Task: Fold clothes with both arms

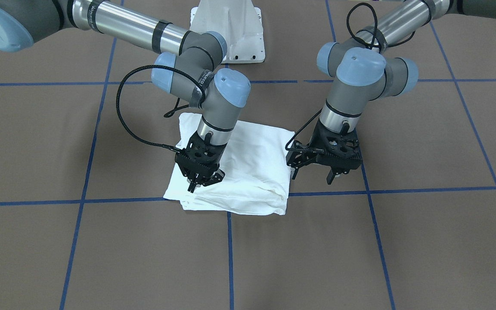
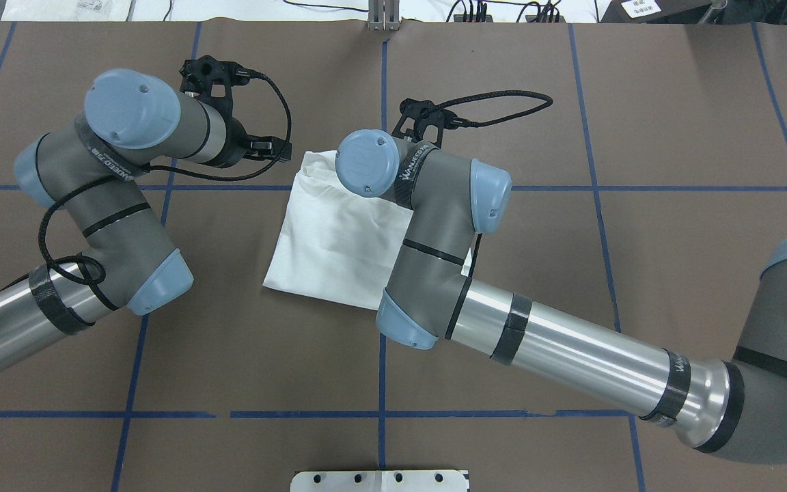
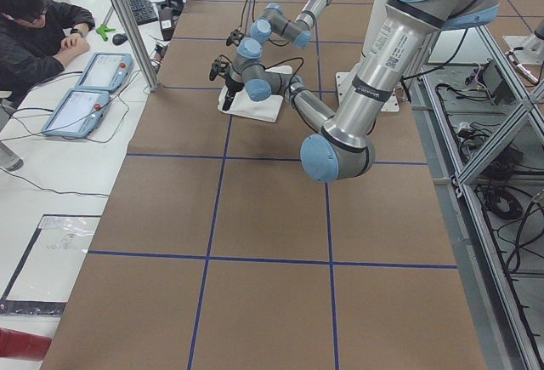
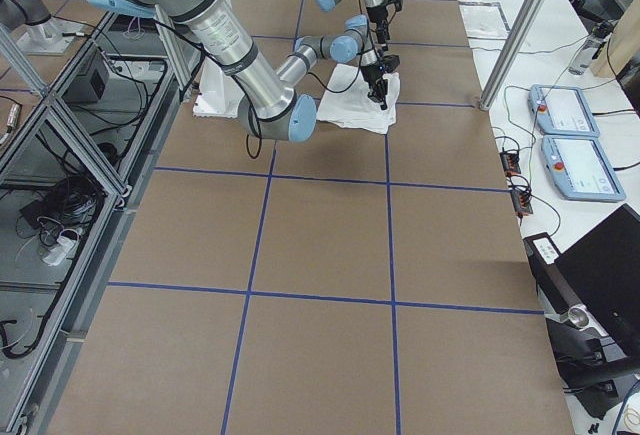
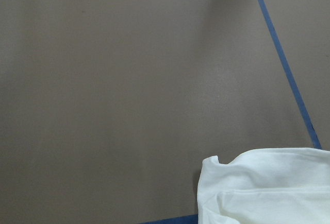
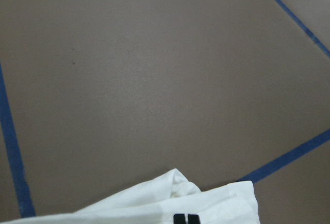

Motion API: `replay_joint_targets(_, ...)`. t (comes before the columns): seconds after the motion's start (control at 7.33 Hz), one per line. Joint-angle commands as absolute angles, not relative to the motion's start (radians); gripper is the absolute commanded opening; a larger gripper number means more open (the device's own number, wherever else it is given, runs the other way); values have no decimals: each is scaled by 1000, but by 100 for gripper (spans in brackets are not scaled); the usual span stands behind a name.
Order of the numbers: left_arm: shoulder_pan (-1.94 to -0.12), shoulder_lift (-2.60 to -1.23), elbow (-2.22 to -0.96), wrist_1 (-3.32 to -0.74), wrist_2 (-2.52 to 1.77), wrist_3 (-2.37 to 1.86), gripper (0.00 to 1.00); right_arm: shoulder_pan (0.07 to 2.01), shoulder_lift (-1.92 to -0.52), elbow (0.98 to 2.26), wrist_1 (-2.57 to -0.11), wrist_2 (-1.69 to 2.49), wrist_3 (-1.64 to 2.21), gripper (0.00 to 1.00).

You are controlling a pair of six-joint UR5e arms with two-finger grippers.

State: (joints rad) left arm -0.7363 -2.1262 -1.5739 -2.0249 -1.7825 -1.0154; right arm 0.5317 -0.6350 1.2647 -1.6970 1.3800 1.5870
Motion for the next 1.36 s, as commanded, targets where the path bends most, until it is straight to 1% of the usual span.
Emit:
replay_joint_targets(0.0,-736,-2126,-1574,-2026,-1782,-1017,100,540,-646,1252,-1709,1350,1551,0)
replay_joint_targets(0.14,-736,-2126,-1574,-2026,-1782,-1017,100,541,-650,1243,-1715,1338,1539,0)
replay_joint_targets(0.27,-736,-2126,-1574,-2026,-1782,-1017,100,541,-652,1233,-1713,1329,1498,99)
replay_joint_targets(0.68,-736,-2126,-1575,-2026,-1784,-1002,100,571,-557,1249,-1703,1452,1401,100)
replay_joint_targets(0.95,-780,-2115,-1574,-2025,-1831,-892,100,542,-560,1317,-1654,1485,1396,100)
replay_joint_targets(1.23,-845,-2091,-1574,-2025,-1908,-772,100,441,-580,1315,-1608,1471,1396,100)
